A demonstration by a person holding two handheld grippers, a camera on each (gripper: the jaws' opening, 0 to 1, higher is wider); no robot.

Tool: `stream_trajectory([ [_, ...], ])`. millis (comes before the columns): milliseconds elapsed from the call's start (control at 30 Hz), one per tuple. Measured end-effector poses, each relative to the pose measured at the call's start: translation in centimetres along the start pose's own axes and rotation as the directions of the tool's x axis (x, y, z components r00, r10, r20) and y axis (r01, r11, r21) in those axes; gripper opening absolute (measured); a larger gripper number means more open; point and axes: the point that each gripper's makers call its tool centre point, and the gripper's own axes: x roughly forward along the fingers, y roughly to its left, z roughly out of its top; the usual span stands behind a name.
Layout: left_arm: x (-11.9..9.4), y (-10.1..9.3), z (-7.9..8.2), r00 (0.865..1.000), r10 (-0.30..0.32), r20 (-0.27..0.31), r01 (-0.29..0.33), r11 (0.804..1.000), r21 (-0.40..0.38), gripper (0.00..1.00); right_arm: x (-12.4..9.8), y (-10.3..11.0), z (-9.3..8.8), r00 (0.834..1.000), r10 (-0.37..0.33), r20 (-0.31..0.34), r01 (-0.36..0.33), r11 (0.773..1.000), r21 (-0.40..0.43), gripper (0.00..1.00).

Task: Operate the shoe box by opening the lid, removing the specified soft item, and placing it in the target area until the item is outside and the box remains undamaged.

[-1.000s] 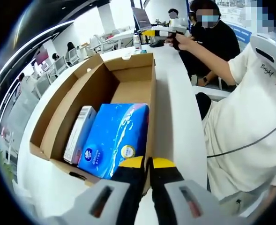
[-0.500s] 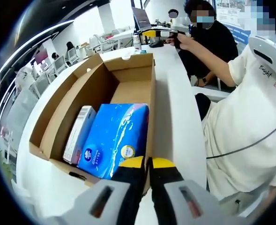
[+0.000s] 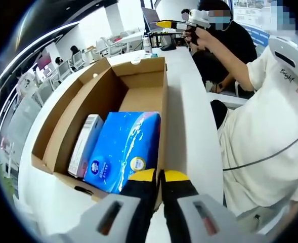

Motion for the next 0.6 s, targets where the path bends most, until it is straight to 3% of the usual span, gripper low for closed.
stream_trajectory([
  [300,0.0,-0.1,0.0,1.0,0.001,0.001,-0.001,1.0,0.0,0.03,0.6,2.6,1.3,0.996,0.09,0.019,-0.09,0.996,-0.013,0.58],
  [600,0.0,0.0,0.0,1.0,0.003,0.005,-0.003,1.0,0.006,0.03,1.1,3.4,1.1,0.994,0.108,0.01,-0.108,0.994,0.013,0.59],
])
